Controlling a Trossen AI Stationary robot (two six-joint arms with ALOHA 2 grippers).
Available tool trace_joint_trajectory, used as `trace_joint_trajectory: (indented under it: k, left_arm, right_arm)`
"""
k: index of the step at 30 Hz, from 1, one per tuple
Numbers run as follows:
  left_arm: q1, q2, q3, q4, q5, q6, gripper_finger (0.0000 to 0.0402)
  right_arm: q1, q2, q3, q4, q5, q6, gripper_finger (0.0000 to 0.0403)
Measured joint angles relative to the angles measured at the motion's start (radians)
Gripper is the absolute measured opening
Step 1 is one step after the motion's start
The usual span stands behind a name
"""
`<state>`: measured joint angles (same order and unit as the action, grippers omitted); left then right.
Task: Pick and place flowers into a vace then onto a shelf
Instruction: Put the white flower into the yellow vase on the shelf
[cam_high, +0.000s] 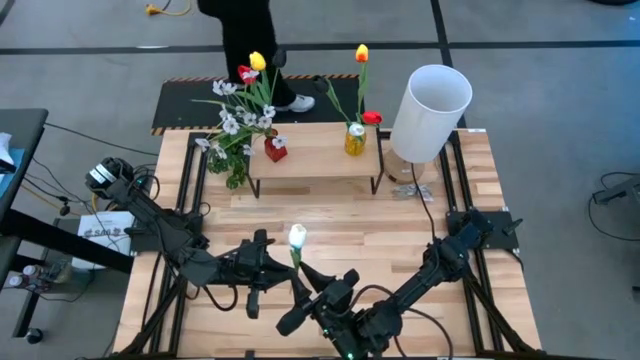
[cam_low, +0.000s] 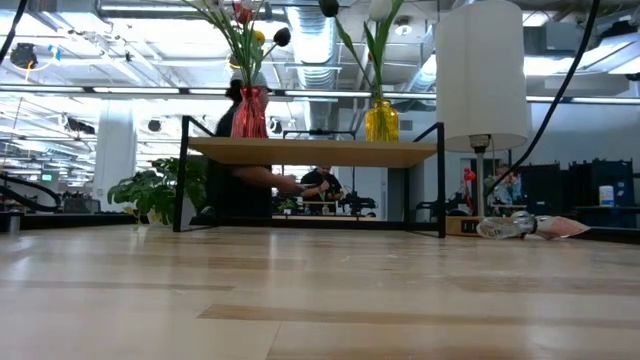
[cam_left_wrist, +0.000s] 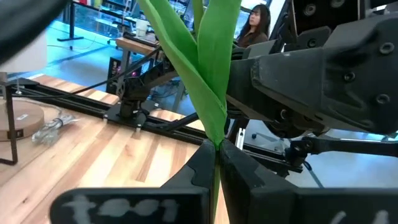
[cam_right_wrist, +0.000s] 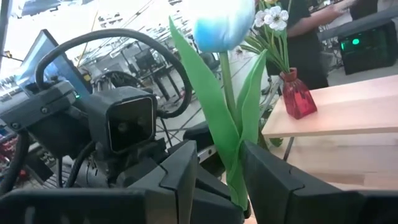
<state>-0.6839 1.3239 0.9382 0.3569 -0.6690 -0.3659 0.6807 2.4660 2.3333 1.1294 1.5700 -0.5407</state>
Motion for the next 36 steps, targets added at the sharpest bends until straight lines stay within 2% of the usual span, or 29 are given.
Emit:
trace_joint_trajectory:
  k: [6, 12, 22, 27, 31, 36]
  left_arm:
    - [0.003, 0.0, 0.0, 0.001, 0.056, 0.005, 0.0002]
    - [0.009, 0.0, 0.0, 0.002, 0.062, 0.005, 0.0001]
    - [0.015, 0.0, 0.0, 0.064, 0.119, 0.017, 0.0]
    - [0.015, 0.0, 0.0, 0.062, 0.134, 0.017, 0.0]
    - [0.014, 0.0, 0.0, 0.062, 0.136, 0.017, 0.0]
    - [0.014, 0.0, 0.0, 0.061, 0.139, 0.015, 0.0]
  right_arm:
    - [0.001, 0.0, 0.0, -0.004, 0.0, 0.001, 0.0116]
    - [0.013, 0.0, 0.0, -0.015, 0.001, 0.006, 0.0118]
    - [0.007, 0.0, 0.001, -0.161, 0.001, 0.149, 0.0118]
    - [0.005, 0.0, 0.001, -0.18, 0.001, 0.177, 0.0117]
    - [0.005, 0.0, 0.001, -0.18, 0.001, 0.177, 0.0098]
    - [0.006, 0.0, 0.001, -0.205, 0.002, 0.175, 0.0042]
